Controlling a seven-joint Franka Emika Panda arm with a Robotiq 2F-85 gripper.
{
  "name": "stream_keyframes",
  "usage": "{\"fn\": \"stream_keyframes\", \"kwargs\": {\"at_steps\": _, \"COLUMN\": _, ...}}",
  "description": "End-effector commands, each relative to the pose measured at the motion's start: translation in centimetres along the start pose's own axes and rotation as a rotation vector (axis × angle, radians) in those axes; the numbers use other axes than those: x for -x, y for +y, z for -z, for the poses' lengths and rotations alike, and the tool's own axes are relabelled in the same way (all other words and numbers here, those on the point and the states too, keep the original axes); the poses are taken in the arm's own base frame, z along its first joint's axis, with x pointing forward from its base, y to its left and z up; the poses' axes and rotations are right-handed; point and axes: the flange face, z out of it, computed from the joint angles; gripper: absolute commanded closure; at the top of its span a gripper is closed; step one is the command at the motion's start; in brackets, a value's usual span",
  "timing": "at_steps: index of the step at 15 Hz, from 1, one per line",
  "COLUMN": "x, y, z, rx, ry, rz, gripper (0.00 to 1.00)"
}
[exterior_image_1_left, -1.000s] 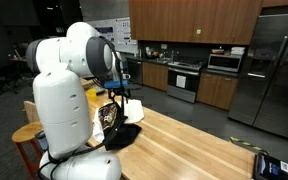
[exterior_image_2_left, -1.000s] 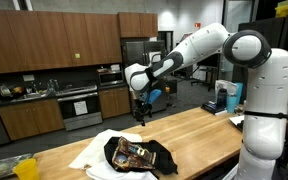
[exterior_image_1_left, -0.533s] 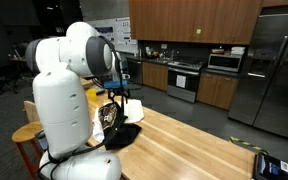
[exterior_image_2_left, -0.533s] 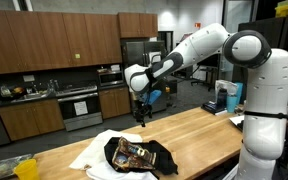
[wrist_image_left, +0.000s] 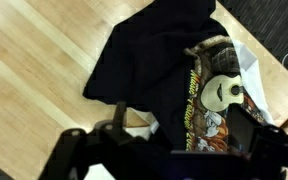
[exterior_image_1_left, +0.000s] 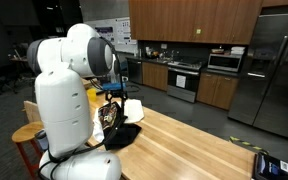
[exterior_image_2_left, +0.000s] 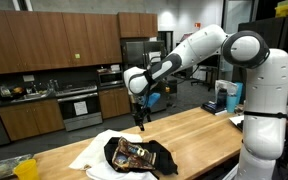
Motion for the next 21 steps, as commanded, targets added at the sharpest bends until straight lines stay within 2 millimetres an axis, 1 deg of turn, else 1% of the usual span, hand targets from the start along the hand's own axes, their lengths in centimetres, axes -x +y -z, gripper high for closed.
{"fn": "stream_keyframes", "kwargs": {"at_steps": 1, "x": -2.7, "y": -2.9, "z": -3.4, "rx": -0.158, "ry": 0.034, "rz": 0.061, "gripper": 0.00}}
{"fn": "stream_keyframes", "kwargs": {"at_steps": 3, "x": -5.0, "y": -4.6, "z": -5.3, "rx": -0.278, "ry": 0.048, "rz": 0.025, "gripper": 0.00}}
{"fn": "stream_keyframes", "kwargs": {"at_steps": 5, "x": -6.3, "y": -5.8, "z": -6.6, "rx": -0.392, "ry": 0.051, "rz": 0.004, "gripper": 0.00}}
{"fn": "stream_keyframes", "kwargs": {"at_steps": 6, "x": -6.8, "y": -6.1, "z": -7.1, "rx": -0.410, "ry": 0.055, "rz": -0.008, "gripper": 0.00}}
{"fn": "stream_keyframes", "kwargs": {"at_steps": 8, "x": -7.3, "y": -6.0, "z": -7.6, "rx": -0.412, "ry": 0.070, "rz": -0.010, "gripper": 0.00}}
{"fn": "stream_keyframes", "kwargs": {"at_steps": 11, "x": -7.7, "y": -5.1, "z": -7.5, "rx": -0.374, "ry": 0.102, "rz": -0.016, "gripper": 0.00}}
{"fn": "stream_keyframes", "kwargs": {"at_steps": 13, "x": -7.7, "y": -4.2, "z": -7.7, "rx": -0.309, "ry": 0.114, "rz": -0.011, "gripper": 0.00}}
{"fn": "stream_keyframes", "kwargs": {"at_steps": 14, "x": -7.9, "y": -3.4, "z": -8.1, "rx": -0.284, "ry": 0.123, "rz": -0.013, "gripper": 0.00}}
{"fn": "stream_keyframes", "kwargs": {"at_steps": 15, "x": -8.2, "y": -2.2, "z": -8.2, "rx": -0.277, "ry": 0.141, "rz": -0.038, "gripper": 0.00}}
{"fn": "stream_keyframes", "kwargs": {"at_steps": 16, "x": -8.4, "y": -0.7, "z": -7.9, "rx": -0.282, "ry": 0.169, "rz": -0.075, "gripper": 0.00}}
{"fn": "stream_keyframes", "kwargs": {"at_steps": 17, "x": -8.9, "y": 1.6, "z": -7.3, "rx": -0.270, "ry": 0.249, "rz": -0.115, "gripper": 0.00}}
{"fn": "stream_keyframes", "kwargs": {"at_steps": 18, "x": -9.8, "y": 3.8, "z": -7.0, "rx": -0.273, "ry": 0.301, "rz": -0.140, "gripper": 0.00}}
{"fn": "stream_keyframes", "kwargs": {"at_steps": 19, "x": -10.6, "y": 5.4, "z": -6.8, "rx": -0.259, "ry": 0.357, "rz": -0.173, "gripper": 0.00}}
{"fn": "stream_keyframes", "kwargs": {"at_steps": 21, "x": -12.3, "y": 8.0, "z": -6.9, "rx": -0.211, "ry": 0.476, "rz": -0.214, "gripper": 0.00}}
